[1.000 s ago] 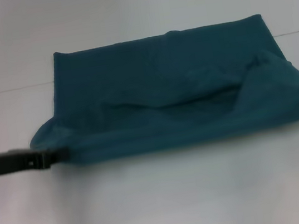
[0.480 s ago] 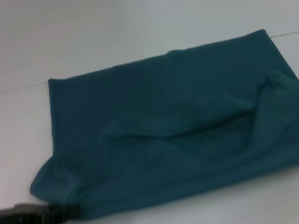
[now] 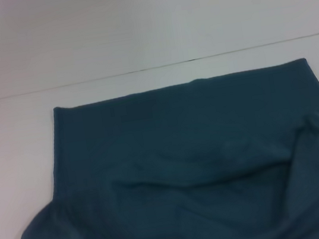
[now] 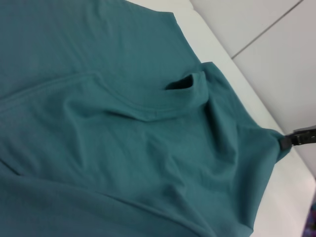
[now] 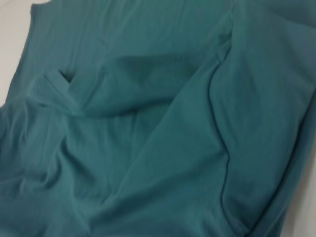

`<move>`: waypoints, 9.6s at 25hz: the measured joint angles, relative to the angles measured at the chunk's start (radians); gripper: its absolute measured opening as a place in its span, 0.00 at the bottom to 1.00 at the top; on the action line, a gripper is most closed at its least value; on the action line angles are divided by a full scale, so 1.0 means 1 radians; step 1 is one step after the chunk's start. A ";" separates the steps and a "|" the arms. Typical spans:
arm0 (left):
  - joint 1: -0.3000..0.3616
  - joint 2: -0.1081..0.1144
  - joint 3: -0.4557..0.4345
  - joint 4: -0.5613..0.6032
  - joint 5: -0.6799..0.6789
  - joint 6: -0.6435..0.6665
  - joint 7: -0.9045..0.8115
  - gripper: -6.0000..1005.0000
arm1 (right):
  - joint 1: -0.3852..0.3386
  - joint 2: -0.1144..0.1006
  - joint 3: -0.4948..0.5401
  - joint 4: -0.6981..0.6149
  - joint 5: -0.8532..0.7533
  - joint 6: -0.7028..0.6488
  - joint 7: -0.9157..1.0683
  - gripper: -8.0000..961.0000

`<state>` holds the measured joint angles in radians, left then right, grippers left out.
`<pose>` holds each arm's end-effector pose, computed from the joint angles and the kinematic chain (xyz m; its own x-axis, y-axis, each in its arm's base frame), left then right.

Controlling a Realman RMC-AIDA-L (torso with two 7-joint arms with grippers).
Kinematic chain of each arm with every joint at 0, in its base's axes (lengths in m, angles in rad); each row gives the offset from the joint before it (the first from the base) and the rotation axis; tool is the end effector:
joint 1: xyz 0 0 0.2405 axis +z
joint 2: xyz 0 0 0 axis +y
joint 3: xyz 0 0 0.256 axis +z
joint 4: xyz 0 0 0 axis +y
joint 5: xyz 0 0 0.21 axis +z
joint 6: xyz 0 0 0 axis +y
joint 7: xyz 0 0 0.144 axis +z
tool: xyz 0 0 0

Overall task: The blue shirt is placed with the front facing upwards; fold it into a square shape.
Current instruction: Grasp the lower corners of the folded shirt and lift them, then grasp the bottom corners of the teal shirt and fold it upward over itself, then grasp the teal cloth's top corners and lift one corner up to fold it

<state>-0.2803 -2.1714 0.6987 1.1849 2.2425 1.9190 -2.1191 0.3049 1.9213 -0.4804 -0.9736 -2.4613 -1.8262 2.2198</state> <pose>-0.2813 0.2439 0.0354 0.4814 0.8397 0.2511 0.8503 -0.5170 0.0986 0.3730 0.2389 0.1191 0.1814 -0.9464 -0.2670 -0.9801 -0.1520 -0.1273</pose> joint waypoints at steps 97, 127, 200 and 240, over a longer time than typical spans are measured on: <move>-0.403 0.094 0.086 -0.294 0.199 -0.783 -0.201 0.54 | 0.300 0.077 0.017 0.210 0.271 0.775 -0.102 0.84; -0.455 0.049 0.174 -0.357 0.565 -0.881 -0.445 0.83 | 0.256 0.084 0.008 0.217 0.308 0.730 -0.126 0.96; -0.434 0.003 0.336 0.029 0.382 -0.601 -0.464 0.04 | 0.131 0.159 0.087 0.424 0.842 0.670 -0.840 0.75; -0.405 0.014 0.301 -0.075 0.421 -0.687 -0.516 0.22 | 0.223 0.167 0.063 0.809 0.972 0.693 -1.374 0.03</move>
<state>-0.6852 -2.1578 1.0001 1.1099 2.6634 1.2322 -2.6352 0.5279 2.0881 -0.4172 -0.1646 -1.4893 -1.1336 0.8458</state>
